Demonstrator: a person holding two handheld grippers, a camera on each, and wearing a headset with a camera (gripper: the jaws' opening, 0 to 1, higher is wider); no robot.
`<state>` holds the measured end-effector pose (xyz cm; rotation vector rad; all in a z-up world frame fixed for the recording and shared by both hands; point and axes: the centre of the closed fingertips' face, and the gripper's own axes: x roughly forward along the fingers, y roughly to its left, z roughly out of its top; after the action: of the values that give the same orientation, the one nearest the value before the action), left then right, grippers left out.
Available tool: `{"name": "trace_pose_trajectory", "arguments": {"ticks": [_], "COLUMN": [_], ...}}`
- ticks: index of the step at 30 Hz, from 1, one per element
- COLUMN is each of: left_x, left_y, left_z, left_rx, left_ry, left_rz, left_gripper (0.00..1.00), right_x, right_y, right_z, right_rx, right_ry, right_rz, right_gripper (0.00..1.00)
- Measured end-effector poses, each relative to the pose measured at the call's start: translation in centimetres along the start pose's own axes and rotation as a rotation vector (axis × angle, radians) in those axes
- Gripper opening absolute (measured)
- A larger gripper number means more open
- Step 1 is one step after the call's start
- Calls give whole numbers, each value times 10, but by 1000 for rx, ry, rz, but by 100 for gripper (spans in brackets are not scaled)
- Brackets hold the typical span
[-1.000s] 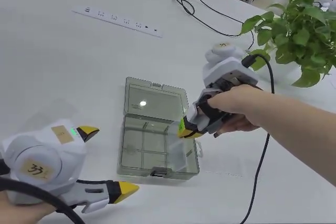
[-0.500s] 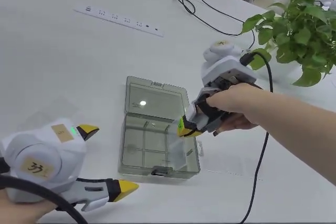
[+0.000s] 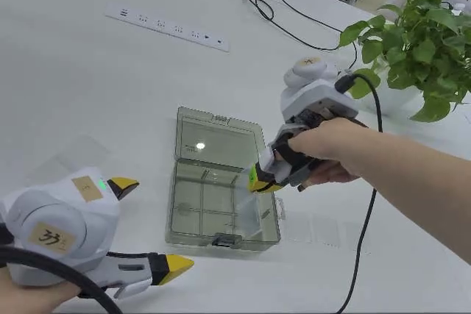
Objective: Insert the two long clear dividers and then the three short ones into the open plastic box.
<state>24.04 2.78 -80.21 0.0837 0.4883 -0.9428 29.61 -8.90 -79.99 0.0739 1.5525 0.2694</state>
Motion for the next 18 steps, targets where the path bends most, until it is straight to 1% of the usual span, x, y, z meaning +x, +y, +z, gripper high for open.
{"name": "trace_pose_trajectory", "arguments": {"ticks": [2, 6, 10, 16, 18], "left_x": [0, -1, -1, 0, 0], "left_y": [0, 0, -1, -2, -3], "left_z": [0, 0, 1, 1, 1], "left_rx": [-1, 1, 2, 3, 5], "left_ry": [-1, 0, 1, 2, 4], "left_rz": [1, 2, -1, -5, -7], "left_gripper": [83, 82, 82, 82, 82], "right_x": [-1, 0, 0, -3, -3], "right_y": [2, -1, -2, 4, 3], "right_z": [-3, 1, 1, -8, -7], "right_rx": [-1, -1, -8, 0, -1], "right_ry": [-1, -4, -9, -15, -14], "right_rz": [-2, 0, -2, 4, 3], "right_gripper": [1, 0, 0, 0, 0]}}
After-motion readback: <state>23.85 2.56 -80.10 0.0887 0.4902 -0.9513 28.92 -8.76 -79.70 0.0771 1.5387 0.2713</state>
